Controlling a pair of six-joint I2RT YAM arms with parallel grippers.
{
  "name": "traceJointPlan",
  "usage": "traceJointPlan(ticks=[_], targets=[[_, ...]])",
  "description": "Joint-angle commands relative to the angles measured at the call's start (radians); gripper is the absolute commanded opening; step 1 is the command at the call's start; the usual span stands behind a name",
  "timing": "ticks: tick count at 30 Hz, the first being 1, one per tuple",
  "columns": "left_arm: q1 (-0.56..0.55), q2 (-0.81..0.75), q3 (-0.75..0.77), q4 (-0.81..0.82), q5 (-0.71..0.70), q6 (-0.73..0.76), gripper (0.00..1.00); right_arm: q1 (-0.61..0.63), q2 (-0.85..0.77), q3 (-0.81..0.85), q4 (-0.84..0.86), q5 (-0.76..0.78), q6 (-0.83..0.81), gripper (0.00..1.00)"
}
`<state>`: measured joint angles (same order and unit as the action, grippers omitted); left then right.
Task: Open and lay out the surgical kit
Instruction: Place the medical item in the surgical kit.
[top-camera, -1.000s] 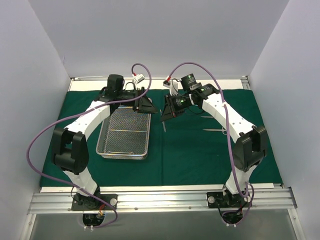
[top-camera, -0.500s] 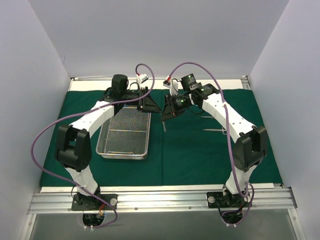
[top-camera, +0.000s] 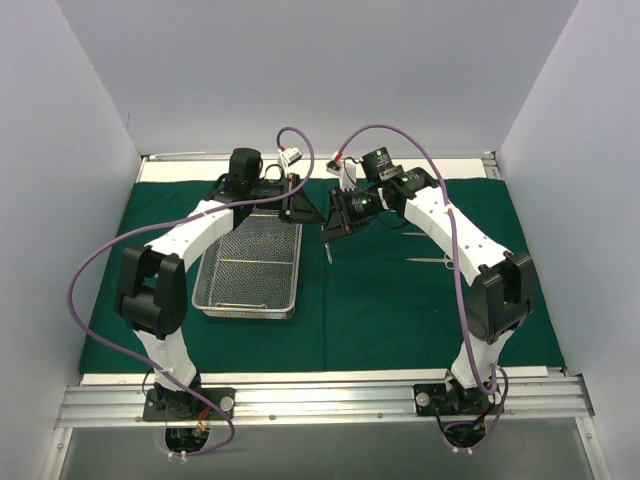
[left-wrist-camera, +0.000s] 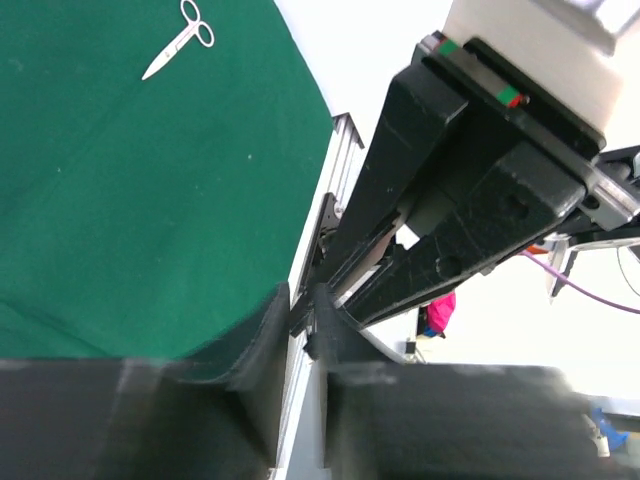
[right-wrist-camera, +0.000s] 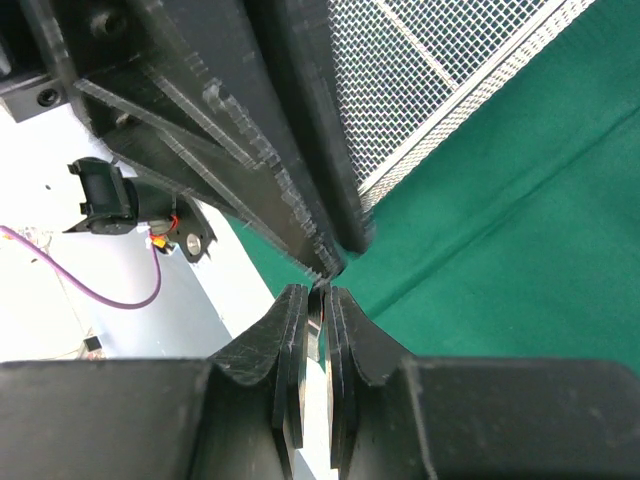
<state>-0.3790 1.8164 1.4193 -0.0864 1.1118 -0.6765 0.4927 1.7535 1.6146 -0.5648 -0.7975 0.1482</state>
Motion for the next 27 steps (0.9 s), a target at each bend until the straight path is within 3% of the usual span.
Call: traceJointPlan(ticks=[1, 3, 4, 5, 9, 15, 19, 22, 27], targets=[[-0.006, 0.008, 0.052, 0.066, 0.025, 0.003, 0.14, 0.009, -0.045, 0.03, -0.012, -0.02, 0.004, 0.0], [-0.001, 0.008, 0.044, 0.07, 0.045, 0.005, 0.03, 0.007, -0.043, 0.037, -0.015, -0.009, 0.013, 0.03], [0.002, 0.004, 0.041, 0.07, 0.046, 0.018, 0.02, 0.007, -0.042, 0.045, -0.018, -0.006, 0.014, 0.11], [0.008, 0.0, 0.033, 0.073, 0.058, 0.023, 0.02, 0.006, -0.042, 0.048, -0.03, 0.004, 0.014, 0.34], [0.015, -0.009, 0.024, 0.114, 0.08, 0.049, 0.02, -0.003, -0.058, 0.031, -0.03, 0.03, 0.014, 0.59], [0.032, -0.046, -0.016, 0.191, 0.083, 0.029, 0.02, -0.057, -0.094, -0.002, 0.006, 0.049, 0.102, 0.67], [0.043, -0.084, -0.025, 0.244, 0.05, 0.06, 0.02, -0.157, -0.086, 0.034, -0.013, 0.09, 0.307, 0.66], [0.046, -0.109, 0.013, 0.176, -0.012, 0.19, 0.02, -0.218, -0.066, 0.109, -0.088, 0.141, 0.502, 0.64], [0.008, -0.103, 0.176, -0.205, -0.128, 0.535, 0.02, -0.227, -0.011, 0.168, -0.217, 0.092, 0.79, 0.63]])
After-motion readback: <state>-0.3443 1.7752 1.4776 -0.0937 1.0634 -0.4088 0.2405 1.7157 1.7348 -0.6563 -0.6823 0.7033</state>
